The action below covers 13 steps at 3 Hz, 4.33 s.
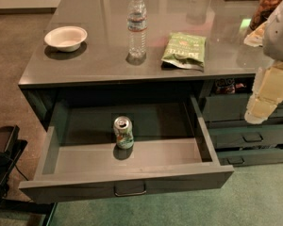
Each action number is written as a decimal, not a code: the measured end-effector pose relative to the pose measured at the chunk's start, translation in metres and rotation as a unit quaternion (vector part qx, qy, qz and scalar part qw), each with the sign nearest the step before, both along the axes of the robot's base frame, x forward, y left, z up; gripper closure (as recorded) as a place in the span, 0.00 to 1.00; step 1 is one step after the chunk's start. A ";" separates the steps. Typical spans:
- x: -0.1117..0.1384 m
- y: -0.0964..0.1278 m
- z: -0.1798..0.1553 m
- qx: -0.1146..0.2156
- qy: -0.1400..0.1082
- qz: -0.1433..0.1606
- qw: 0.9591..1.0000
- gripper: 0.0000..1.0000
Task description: Pick 7up can from top drawer and place on counter
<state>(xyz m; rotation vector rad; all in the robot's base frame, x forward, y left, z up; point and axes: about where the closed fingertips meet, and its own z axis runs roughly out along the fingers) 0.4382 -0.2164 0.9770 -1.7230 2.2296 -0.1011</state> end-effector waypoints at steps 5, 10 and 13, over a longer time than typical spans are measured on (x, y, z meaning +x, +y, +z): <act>0.041 0.089 -0.137 0.144 0.006 -0.011 0.989 0.89; 0.062 0.126 -0.223 0.233 -0.013 -0.009 0.972 1.00; 0.106 0.179 -0.257 0.320 -0.087 0.010 0.943 0.58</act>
Offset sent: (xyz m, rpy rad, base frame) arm 0.0073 0.0112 -0.0326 0.0761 0.0133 -0.0027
